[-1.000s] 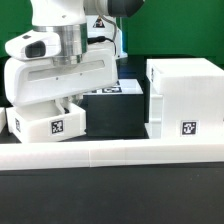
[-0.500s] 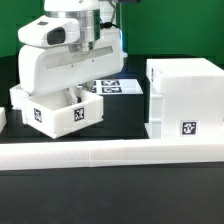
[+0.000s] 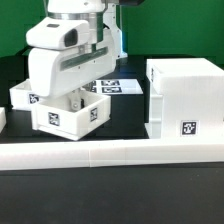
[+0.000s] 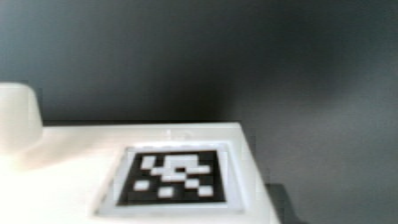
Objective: Assemble drawer
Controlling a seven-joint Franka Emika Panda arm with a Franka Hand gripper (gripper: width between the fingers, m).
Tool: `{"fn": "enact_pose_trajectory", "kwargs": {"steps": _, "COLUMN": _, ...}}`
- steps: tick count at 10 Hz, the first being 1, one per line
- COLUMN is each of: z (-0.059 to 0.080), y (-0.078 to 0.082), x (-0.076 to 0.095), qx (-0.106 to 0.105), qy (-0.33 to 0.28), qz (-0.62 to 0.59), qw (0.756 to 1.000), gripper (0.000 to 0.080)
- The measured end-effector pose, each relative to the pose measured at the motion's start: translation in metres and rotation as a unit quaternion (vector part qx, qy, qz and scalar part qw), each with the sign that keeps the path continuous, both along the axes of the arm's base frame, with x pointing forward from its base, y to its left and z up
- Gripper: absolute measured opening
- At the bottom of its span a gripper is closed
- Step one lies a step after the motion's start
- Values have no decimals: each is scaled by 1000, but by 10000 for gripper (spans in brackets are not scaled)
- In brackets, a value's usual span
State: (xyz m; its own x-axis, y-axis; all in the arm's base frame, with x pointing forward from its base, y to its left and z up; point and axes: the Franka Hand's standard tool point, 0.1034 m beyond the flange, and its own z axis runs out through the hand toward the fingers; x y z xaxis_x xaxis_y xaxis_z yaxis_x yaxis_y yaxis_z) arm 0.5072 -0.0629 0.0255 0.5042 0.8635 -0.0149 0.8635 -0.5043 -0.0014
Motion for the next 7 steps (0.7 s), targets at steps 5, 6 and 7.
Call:
{"fn": "enact_pose_trajectory", "kwargs": {"steps": 5, "z": -5, "y": 1, "x": 2, "qx": -12, "qy": 13, "qz": 168, "qw": 986, "gripper": 41}}
{"fn": "enact_pose_trajectory", "kwargs": {"steps": 6, "z": -5, "y": 0, "x": 2, "qx": -12, "qy": 14, "qz": 196, "qw": 980, "gripper": 41}}
{"fn": "enact_pose_trajectory", "kwargs": {"steps": 7, "z": -5, "y": 0, "x": 3, "qx": -12, "qy": 14, "qz": 210, "qw": 978, "gripper": 41}}
